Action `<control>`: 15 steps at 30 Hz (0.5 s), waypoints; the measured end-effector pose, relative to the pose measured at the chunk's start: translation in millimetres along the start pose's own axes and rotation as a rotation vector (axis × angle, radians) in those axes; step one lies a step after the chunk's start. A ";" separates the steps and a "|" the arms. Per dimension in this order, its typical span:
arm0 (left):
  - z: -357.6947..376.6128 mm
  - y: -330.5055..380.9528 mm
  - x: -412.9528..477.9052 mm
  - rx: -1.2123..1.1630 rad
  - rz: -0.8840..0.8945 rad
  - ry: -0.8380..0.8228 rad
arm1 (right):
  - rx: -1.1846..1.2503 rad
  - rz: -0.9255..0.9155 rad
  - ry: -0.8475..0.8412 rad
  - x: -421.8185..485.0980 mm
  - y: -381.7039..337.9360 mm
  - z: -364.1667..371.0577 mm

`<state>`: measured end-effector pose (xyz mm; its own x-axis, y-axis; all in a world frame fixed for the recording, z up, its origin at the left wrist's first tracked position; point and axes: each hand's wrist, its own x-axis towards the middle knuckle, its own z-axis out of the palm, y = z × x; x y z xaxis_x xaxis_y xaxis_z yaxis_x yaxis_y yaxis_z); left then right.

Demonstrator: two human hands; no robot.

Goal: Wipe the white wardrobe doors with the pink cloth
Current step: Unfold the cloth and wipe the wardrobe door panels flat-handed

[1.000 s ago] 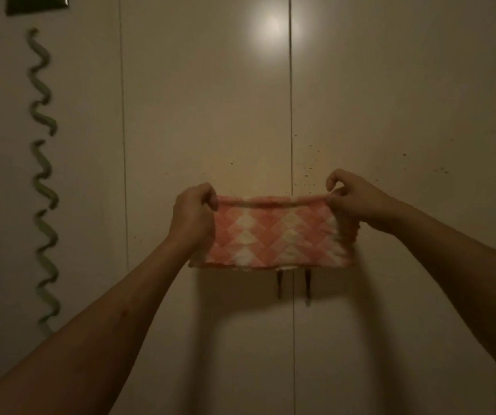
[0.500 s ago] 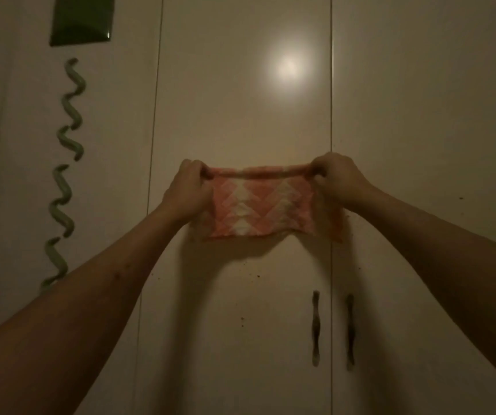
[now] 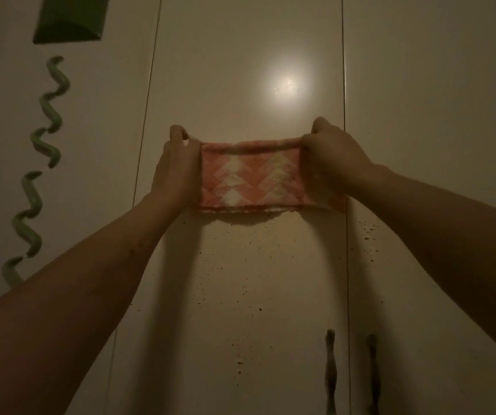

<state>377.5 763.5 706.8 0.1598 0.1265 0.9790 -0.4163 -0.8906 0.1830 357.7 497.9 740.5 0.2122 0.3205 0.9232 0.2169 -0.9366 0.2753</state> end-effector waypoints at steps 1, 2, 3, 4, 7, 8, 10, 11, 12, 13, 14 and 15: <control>2.1 2.2 -3.3 0.096 0.033 -0.002 | -0.001 0.002 0.004 -0.9 -2.6 -0.1; 3.5 4.4 -7.7 0.198 0.085 -0.021 | -0.034 -0.024 0.020 -2.1 -3.8 0.0; 3.7 5.6 -11.5 0.292 0.137 -0.033 | -0.143 -0.080 0.050 -2.3 -3.8 2.2; 4.1 5.5 -13.5 0.391 0.183 -0.027 | -0.308 -0.149 0.072 -1.6 -3.7 4.8; 8.6 3.6 -10.3 0.649 0.294 0.028 | -0.589 -0.249 0.011 0.9 -11.7 8.9; 12.0 5.4 -8.7 0.673 0.317 0.007 | -0.611 -0.249 -0.047 -0.5 -17.1 10.9; 17.0 11.8 -6.7 0.621 0.268 -0.043 | -0.570 -0.176 -0.122 -3.4 -27.8 14.6; 18.5 16.0 -5.8 0.563 0.208 -0.047 | -0.521 -0.111 -0.141 -4.5 -33.5 13.7; 20.2 19.3 -5.6 0.503 0.140 -0.044 | -0.460 -0.041 -0.168 -5.1 -37.9 13.9; 22.0 22.3 -6.5 0.456 0.080 -0.044 | -0.415 0.014 -0.194 -6.1 -42.6 14.6; 25.2 24.8 -7.7 0.426 0.041 -0.049 | -0.380 0.048 -0.191 -6.7 -46.6 16.5; 28.8 27.0 -9.8 0.399 0.026 -0.052 | -0.344 0.072 -0.167 -7.9 -51.0 18.5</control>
<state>390.5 725.6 699.6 0.2031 0.0882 0.9752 -0.0421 -0.9942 0.0987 362.6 545.8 714.1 0.3737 0.2440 0.8949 -0.1310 -0.9412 0.3113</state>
